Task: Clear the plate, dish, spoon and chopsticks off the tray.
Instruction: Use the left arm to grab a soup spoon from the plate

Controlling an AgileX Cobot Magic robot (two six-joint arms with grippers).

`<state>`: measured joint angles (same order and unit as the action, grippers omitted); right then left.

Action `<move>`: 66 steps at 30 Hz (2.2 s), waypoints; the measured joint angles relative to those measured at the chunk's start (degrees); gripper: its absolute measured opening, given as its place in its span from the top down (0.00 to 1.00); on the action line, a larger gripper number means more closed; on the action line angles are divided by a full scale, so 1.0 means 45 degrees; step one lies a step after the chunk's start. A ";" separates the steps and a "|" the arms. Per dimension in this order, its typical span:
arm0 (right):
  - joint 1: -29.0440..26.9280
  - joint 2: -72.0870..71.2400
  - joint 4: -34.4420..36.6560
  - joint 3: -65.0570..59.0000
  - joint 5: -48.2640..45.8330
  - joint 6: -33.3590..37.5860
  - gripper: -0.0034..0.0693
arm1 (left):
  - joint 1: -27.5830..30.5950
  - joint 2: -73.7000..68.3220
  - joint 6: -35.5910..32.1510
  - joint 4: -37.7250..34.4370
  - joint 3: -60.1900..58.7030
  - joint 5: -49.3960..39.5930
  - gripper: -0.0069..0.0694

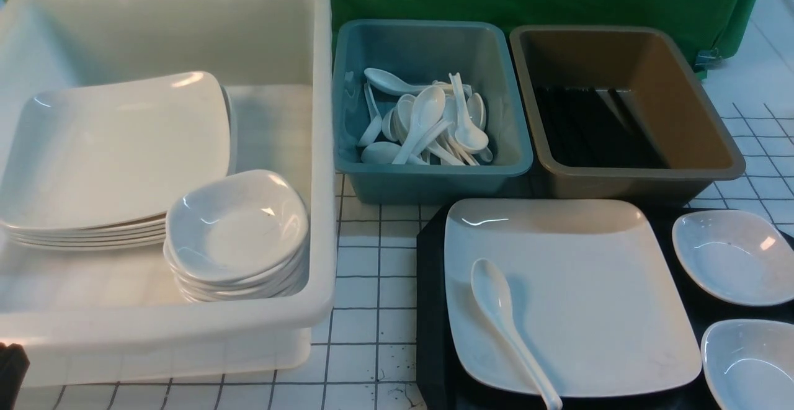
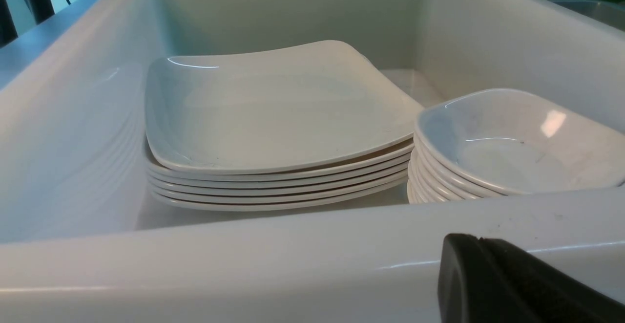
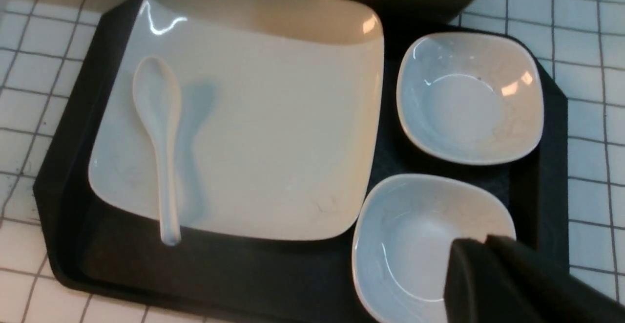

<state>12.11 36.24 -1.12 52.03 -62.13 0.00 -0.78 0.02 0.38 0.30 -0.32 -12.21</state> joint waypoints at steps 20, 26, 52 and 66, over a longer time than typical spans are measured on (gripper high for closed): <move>0.0000 -0.5768 0.0000 -0.3237 0.2042 -0.0337 0.86 | 0.0000 0.0000 0.0000 0.0665 -0.0003 0.0000 0.88; 0.0000 -0.5768 0.0000 -0.3329 0.2620 -0.0340 0.84 | 0.0000 0.0000 0.0000 0.0665 -0.0003 0.0000 0.88; 0.0000 -0.5768 0.0011 -0.3333 0.4454 -0.0738 0.78 | 0.0000 0.0000 0.6039 -0.9249 0.0038 0.2081 0.88; 0.0000 -0.5768 0.0011 -0.3344 0.5786 -0.0971 0.78 | 0.0000 -0.4730 0.2719 -0.6476 0.7832 -0.5600 0.88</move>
<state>12.11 10.28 -1.07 36.98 -36.09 -4.37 -0.78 -21.26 12.62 -28.84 34.92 -37.41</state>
